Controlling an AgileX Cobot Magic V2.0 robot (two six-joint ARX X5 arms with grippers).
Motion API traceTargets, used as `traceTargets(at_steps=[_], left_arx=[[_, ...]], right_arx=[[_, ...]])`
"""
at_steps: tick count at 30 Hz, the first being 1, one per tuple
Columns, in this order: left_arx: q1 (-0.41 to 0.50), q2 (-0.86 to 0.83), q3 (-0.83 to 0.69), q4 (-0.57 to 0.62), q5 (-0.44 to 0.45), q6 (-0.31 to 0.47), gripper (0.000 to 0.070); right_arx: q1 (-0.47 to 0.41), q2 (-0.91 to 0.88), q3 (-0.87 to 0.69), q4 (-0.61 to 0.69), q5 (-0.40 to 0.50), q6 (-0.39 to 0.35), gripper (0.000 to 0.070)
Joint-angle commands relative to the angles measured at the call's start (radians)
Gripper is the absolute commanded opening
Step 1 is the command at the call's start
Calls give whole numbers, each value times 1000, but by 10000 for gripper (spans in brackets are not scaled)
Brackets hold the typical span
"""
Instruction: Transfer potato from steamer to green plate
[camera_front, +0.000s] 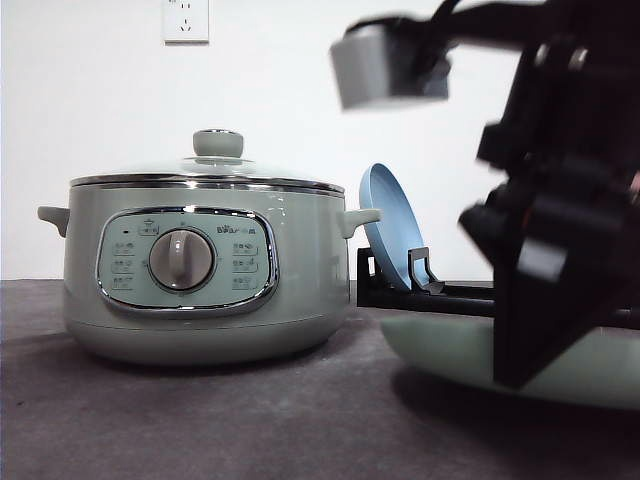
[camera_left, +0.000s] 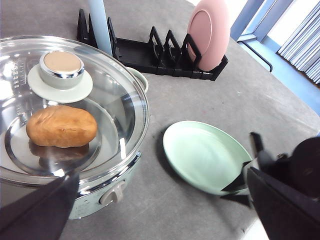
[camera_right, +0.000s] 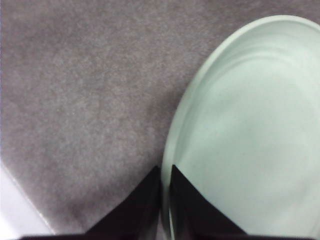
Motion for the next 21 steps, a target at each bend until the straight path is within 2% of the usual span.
traceTargets(at_steps=[1,8,10,11,16,19,21], left_arx=[[-4,7,24,11,8,18,700],[-4,7,24,11,8,18,700],[-4,7,24,11,8,18,700],[-4,7,24,11,8,18,700],[-4,7,24,10,8,18,700],[-4,7,24,11,8,19,700],[-4,7,24,11,8,19,700]], right_arx=[[15,41,4,13,-4,-8,4],[16,139,4,46,-7,12,9],[18,145,4,51,-5,19,36],[18,145,4,53,-5,27,63],[17,134,7,50,-6,38,366],[17,116,17,37,-18,57,459],[15,93,31,16,-47,69,490]])
